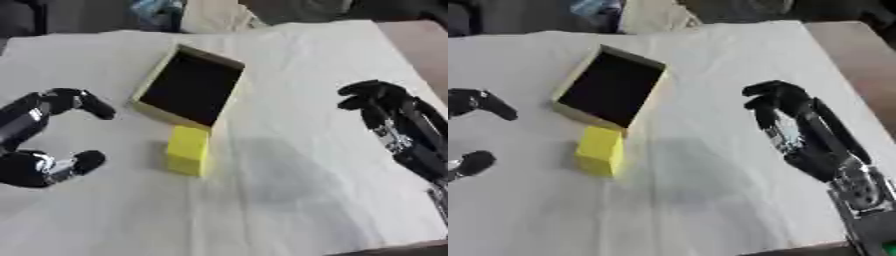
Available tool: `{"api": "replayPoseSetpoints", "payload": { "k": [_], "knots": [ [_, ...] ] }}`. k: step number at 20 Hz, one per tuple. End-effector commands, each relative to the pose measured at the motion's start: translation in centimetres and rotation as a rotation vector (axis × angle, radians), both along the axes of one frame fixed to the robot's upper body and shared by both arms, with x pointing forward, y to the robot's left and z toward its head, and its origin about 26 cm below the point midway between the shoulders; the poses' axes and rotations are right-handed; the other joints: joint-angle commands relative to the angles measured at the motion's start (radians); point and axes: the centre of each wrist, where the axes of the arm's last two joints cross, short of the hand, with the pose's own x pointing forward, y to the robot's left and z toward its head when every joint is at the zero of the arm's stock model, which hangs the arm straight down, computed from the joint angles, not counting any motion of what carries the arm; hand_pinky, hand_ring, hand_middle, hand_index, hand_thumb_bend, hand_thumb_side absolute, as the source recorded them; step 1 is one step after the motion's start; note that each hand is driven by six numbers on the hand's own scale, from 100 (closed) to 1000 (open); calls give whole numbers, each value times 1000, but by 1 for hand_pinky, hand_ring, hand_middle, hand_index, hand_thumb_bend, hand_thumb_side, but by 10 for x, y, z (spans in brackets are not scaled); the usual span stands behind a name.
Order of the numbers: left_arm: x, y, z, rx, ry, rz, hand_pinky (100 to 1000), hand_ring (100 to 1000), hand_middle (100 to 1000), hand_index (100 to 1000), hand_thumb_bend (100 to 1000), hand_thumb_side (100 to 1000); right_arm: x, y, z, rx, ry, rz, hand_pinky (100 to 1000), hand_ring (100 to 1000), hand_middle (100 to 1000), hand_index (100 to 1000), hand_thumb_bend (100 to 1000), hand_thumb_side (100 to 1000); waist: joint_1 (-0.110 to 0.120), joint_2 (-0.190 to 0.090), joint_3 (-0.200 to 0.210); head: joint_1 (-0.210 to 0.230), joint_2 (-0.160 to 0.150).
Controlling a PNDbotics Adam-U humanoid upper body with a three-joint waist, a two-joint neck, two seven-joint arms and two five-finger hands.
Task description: Pick up objects on the table and place them in the box.
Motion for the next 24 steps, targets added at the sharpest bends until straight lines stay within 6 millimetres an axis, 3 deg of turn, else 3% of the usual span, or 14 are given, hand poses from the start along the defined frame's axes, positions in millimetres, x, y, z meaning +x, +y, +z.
{"api": "replayPoseSetpoints", "payload": {
  "k": [1,12,24],
  "knots": [
    [-2,0,16,16,-49,-3,877,761,687,805,530,673,-2,0,8,-4,-24,9,744,717,755,829,141,859,2,-24,-1,-1,-13],
    [0,-8,34,90,-102,-27,892,788,722,841,606,643,-2,-1,8,-3,-23,10,744,717,755,829,145,854,4,-31,-8,-1,-16],
    [16,-37,43,268,-129,-41,886,791,736,863,705,590,0,-5,18,3,-75,16,745,718,756,830,148,826,0,-44,-26,-5,-11]
  ]
}}
